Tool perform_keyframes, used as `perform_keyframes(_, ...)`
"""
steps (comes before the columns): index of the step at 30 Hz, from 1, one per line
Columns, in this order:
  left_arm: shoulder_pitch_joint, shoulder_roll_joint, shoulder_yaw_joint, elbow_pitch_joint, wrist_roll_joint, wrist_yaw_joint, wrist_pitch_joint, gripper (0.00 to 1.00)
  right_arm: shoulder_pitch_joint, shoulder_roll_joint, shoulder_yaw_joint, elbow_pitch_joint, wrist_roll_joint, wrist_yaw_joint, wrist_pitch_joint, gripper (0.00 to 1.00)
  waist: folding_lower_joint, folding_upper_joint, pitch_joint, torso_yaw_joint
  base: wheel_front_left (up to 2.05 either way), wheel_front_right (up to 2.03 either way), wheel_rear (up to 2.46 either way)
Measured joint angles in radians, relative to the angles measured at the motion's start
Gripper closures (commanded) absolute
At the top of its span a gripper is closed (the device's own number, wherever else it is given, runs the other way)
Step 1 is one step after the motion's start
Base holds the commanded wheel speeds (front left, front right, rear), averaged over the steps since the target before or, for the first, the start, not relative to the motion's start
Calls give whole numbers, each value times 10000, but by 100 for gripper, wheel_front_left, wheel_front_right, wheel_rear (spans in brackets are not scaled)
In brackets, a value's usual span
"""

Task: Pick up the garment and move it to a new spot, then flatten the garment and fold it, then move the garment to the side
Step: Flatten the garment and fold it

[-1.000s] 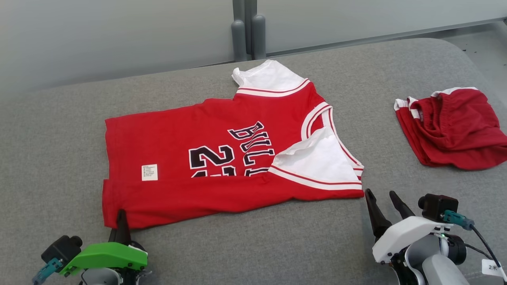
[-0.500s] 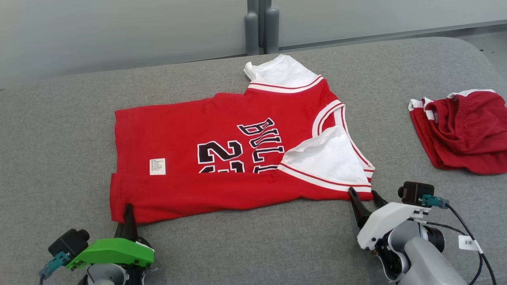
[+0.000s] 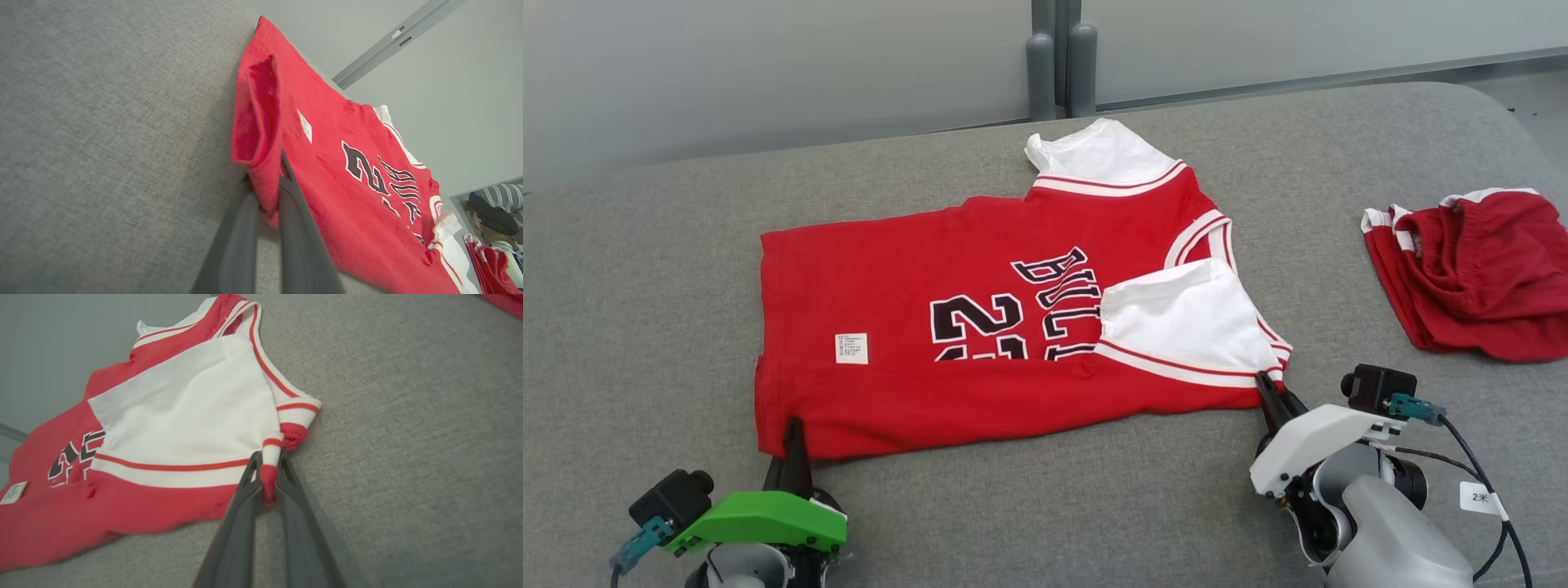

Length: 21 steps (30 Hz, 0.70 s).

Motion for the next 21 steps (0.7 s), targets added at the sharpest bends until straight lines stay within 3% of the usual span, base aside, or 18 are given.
perform_keyframes(8,969,-23,-274,-834,94,6,-31,100,920,-230,-662,-980,-265,2,-349,100,0,0,-328,22,0,0,0)
perform_keyframes(21,2868,-121,-594,-2065,-38,591,370,100,3074,-132,-1822,-2972,-1116,4,663,100,0,0,-641,82,0,0,0)
